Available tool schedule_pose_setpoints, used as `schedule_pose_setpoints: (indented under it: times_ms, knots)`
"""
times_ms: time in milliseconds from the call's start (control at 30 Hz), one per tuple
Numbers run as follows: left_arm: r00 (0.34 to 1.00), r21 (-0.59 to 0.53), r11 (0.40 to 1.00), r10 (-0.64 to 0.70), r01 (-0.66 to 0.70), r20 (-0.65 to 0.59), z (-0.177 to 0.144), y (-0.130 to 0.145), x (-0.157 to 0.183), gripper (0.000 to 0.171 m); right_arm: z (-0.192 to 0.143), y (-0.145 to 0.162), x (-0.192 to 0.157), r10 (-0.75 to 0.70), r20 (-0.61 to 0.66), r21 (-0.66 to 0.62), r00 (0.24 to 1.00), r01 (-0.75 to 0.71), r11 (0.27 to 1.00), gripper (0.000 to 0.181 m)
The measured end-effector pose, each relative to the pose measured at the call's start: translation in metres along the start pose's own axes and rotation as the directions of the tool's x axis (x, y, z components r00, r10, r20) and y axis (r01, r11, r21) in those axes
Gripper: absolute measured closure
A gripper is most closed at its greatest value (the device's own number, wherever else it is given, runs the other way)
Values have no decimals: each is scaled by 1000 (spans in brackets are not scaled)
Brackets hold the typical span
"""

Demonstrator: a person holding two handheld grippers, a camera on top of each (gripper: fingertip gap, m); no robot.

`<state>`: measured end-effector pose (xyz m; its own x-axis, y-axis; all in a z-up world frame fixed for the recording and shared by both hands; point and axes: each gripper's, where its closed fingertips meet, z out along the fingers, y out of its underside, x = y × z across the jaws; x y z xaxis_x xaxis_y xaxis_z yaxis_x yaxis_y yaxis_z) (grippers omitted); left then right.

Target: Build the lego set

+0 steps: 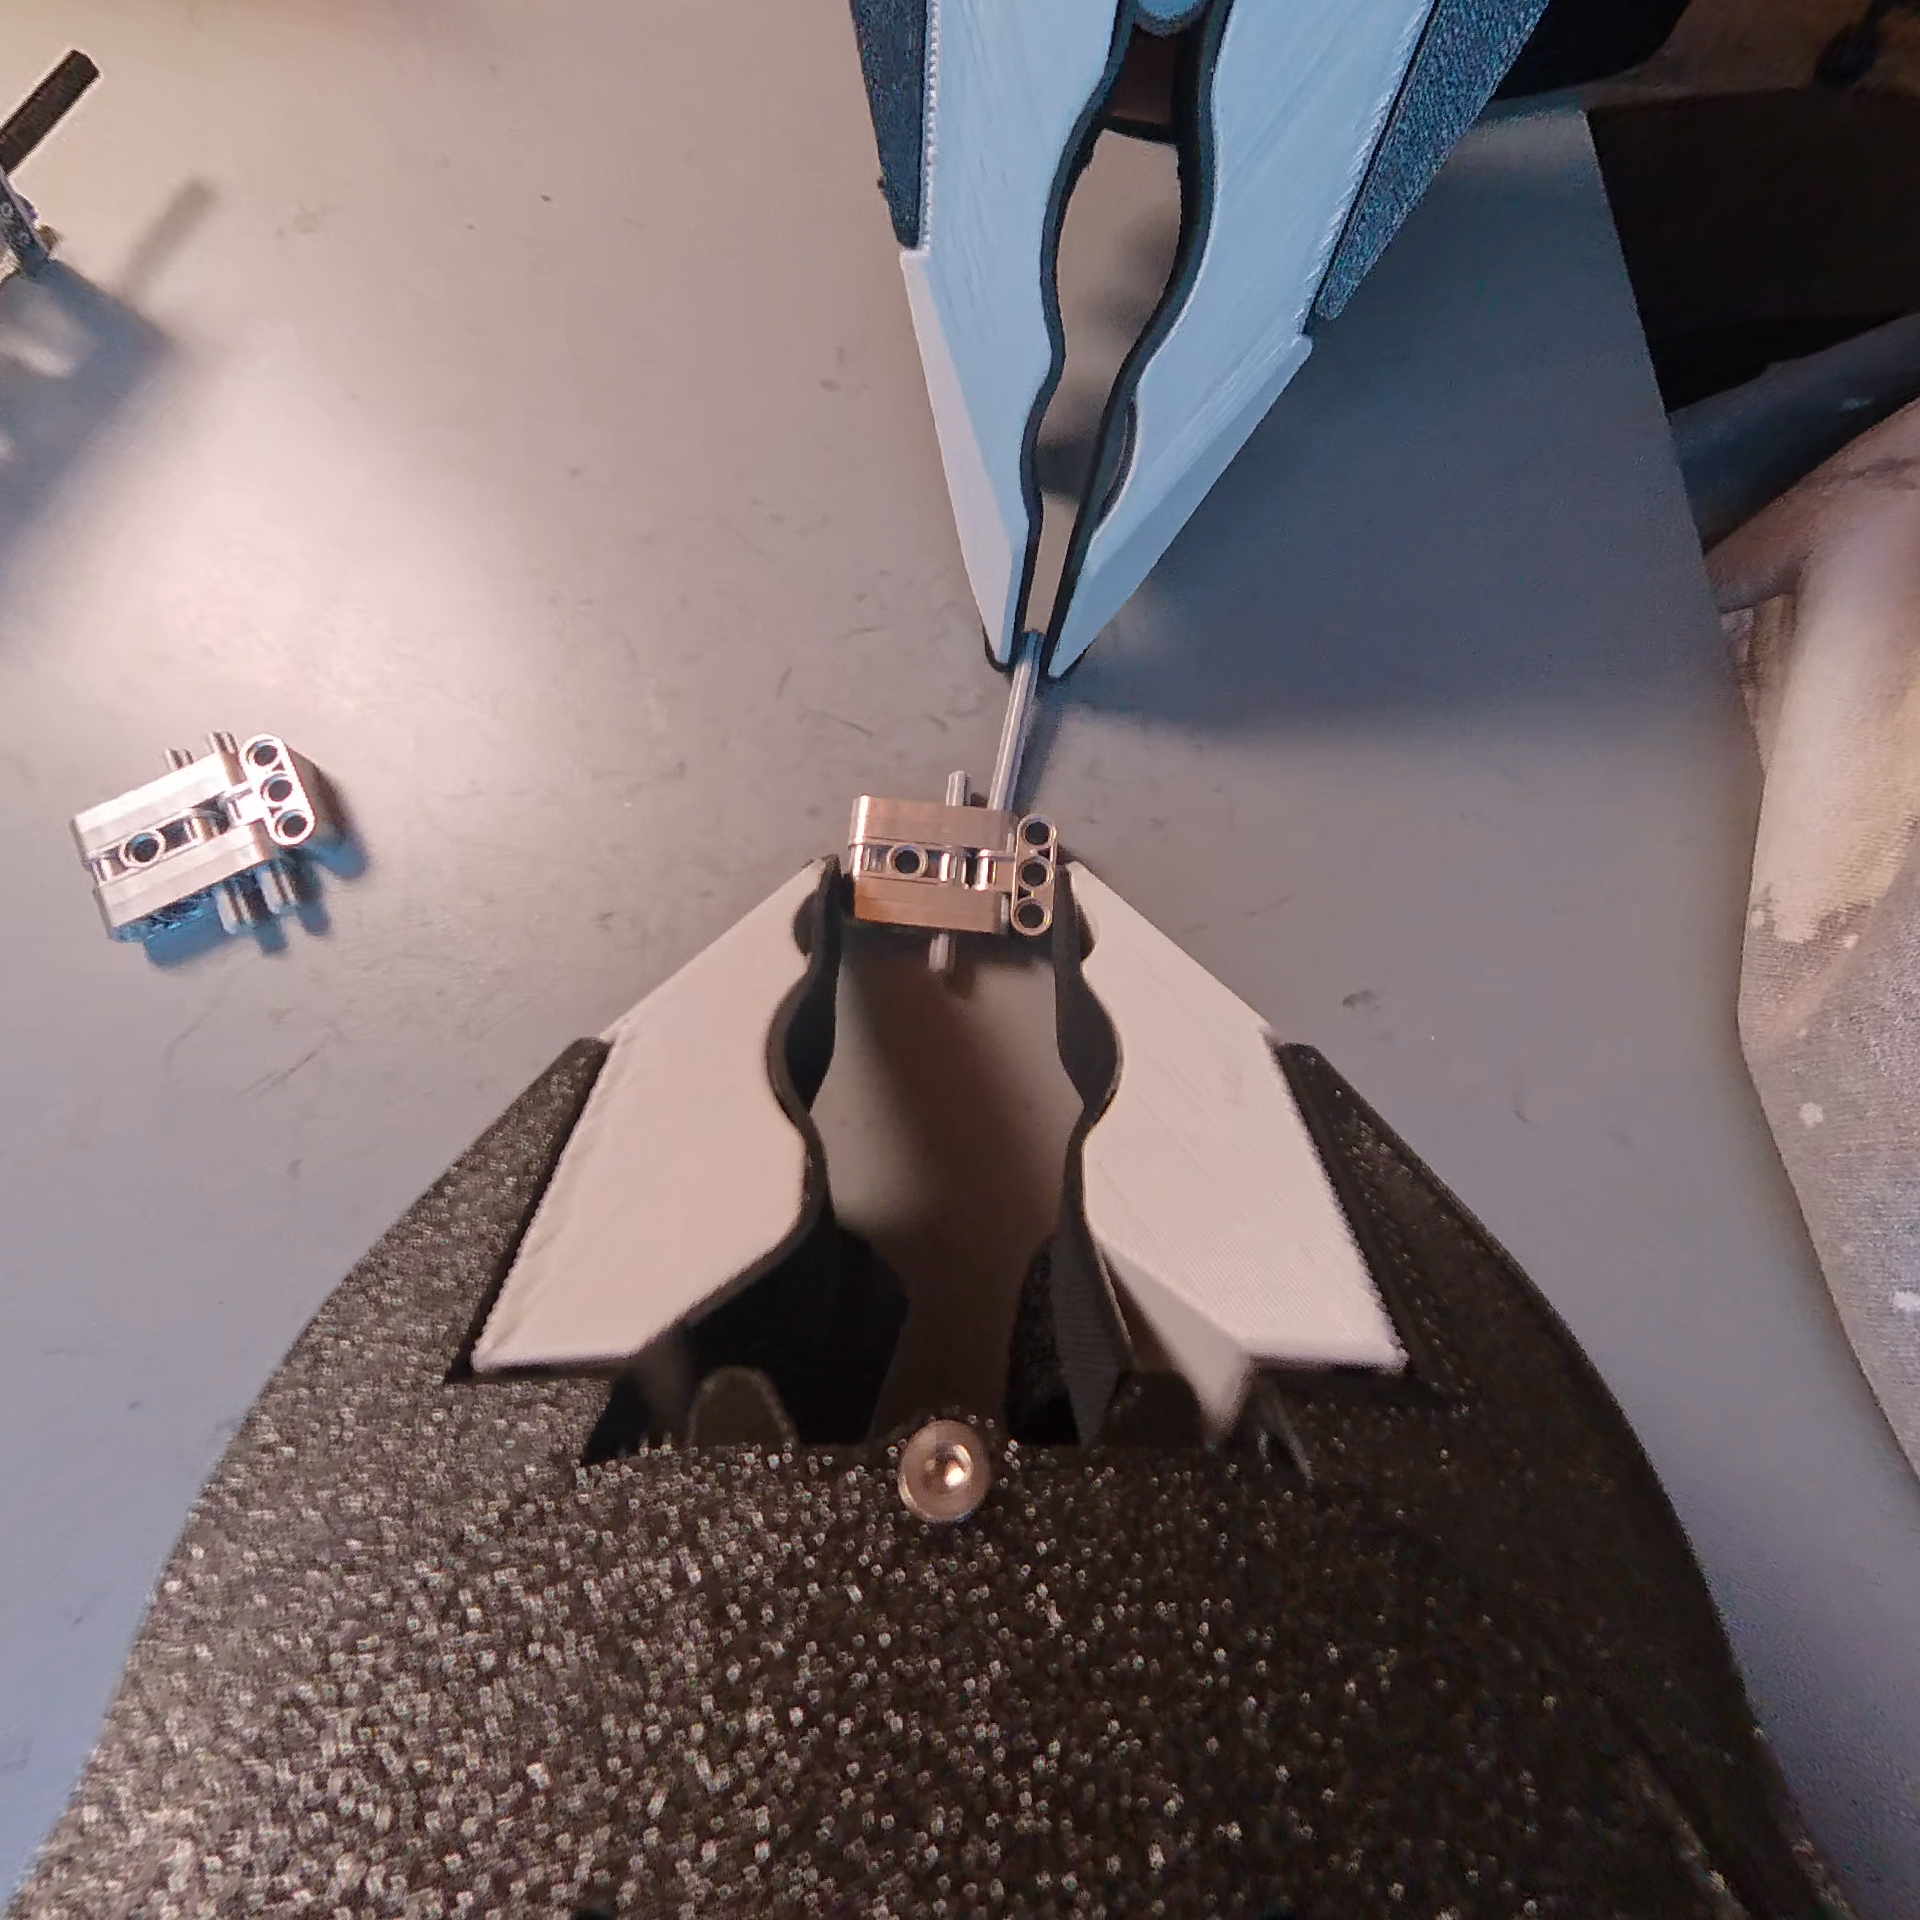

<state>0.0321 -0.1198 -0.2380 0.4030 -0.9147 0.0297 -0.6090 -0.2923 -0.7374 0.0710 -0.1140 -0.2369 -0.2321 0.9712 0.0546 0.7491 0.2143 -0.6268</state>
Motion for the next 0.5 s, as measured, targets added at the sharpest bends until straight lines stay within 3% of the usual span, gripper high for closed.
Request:
schedule_pose_setpoints:
  times_ms: [500]
  knots:
    - [1000,8,1000,10,-10,2,0,-1,1,133,-1,-2,-1,8,26,20,1000,-9,1000,179]
